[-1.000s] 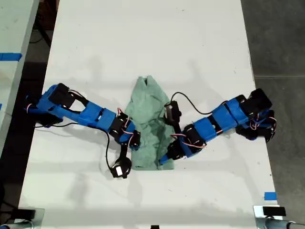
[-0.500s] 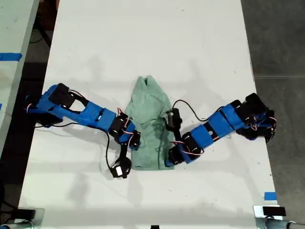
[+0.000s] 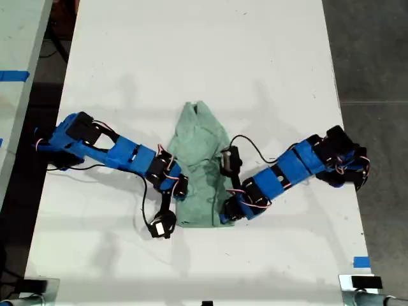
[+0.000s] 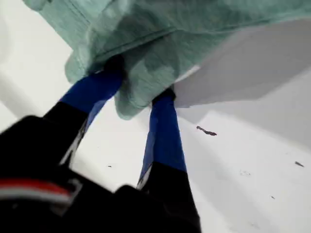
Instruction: Fold t shirt
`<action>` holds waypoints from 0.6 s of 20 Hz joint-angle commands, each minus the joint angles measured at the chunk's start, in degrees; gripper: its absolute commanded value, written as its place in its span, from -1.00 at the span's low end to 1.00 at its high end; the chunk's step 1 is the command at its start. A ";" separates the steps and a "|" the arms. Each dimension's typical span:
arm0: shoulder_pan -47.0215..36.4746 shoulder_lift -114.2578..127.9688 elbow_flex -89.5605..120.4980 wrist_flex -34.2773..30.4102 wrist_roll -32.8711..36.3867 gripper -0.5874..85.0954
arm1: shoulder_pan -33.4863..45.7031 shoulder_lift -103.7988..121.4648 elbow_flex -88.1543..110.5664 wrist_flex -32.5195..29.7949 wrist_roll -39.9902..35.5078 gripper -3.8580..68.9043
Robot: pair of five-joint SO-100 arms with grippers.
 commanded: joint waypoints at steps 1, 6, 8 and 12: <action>-0.62 0.26 -1.76 -0.26 0.26 -0.99 | 0.09 -0.09 -2.20 1.05 0.35 -0.84; -0.53 1.41 -2.46 -0.09 0.44 -0.99 | 0.62 -0.26 -11.07 10.11 -1.93 -0.93; -0.44 5.89 -2.99 0.53 -0.26 -0.99 | 1.05 0.09 -18.72 13.97 -6.33 -0.93; -1.05 17.40 -2.99 0.53 0.88 -0.99 | 2.90 5.36 -26.81 12.66 -14.33 -0.93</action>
